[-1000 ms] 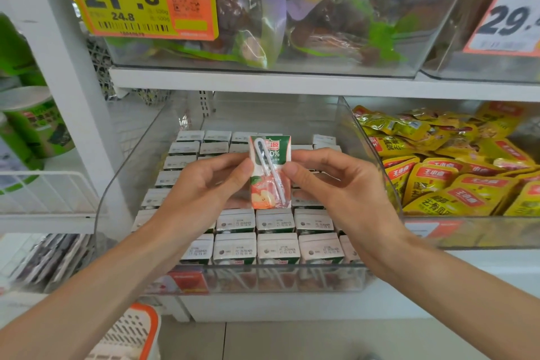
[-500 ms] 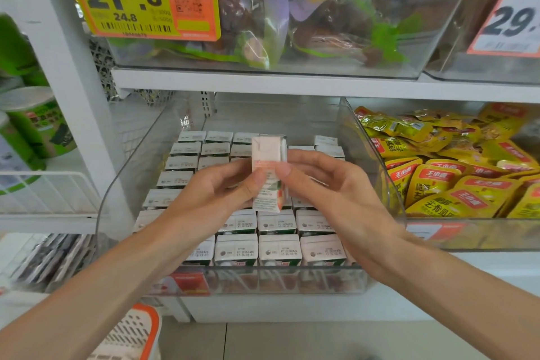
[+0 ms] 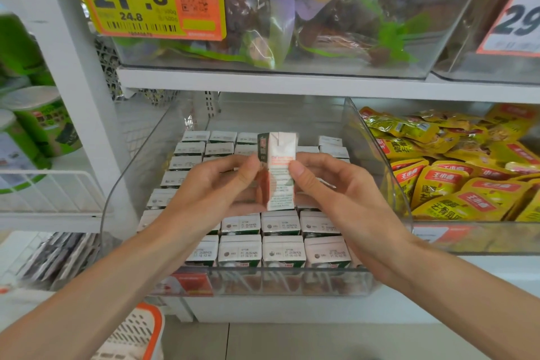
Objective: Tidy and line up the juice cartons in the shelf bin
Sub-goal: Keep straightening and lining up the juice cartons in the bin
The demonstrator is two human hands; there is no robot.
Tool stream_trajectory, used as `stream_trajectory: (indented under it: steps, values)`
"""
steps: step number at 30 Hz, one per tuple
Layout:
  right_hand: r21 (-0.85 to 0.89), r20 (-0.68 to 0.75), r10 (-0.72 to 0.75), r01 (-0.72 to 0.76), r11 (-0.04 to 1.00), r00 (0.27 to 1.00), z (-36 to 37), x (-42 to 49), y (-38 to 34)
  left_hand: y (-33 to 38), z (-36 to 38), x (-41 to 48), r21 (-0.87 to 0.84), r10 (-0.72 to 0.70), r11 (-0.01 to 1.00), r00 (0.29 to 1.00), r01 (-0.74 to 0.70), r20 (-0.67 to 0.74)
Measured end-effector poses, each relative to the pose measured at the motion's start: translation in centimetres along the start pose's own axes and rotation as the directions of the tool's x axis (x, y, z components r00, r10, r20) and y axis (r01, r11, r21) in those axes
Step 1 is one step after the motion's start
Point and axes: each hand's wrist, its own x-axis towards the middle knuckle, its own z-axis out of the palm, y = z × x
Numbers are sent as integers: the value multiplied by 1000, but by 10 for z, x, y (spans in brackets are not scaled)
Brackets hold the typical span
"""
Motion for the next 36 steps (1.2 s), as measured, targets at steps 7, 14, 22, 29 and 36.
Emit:
stream_trajectory:
  steps: [7, 14, 22, 29, 36]
  values:
    - [61, 25, 17, -18, 998, 1000, -2, 1, -1, -7, -3, 4, -28, -23, 999, 1000, 23, 2]
    - [-172, 25, -18, 23, 985, 1000, 0, -1, -3, -6, -4, 3, 51, 24, 998, 999, -22, -27]
    - [-80, -74, 44, -50, 996, 996, -6, 3, 0, -3, -7, 0, 3, 47, 999, 999, -47, -18]
    - [-44, -69, 56, -59, 997, 996, -6, 2, -3, -4, -6, 3, -17, 64, 998, 997, -65, -54]
    - [-114, 25, 21, -18, 993, 999, -2, 1, -2, -3, -4, 4, -55, 25, 998, 999, -27, -35]
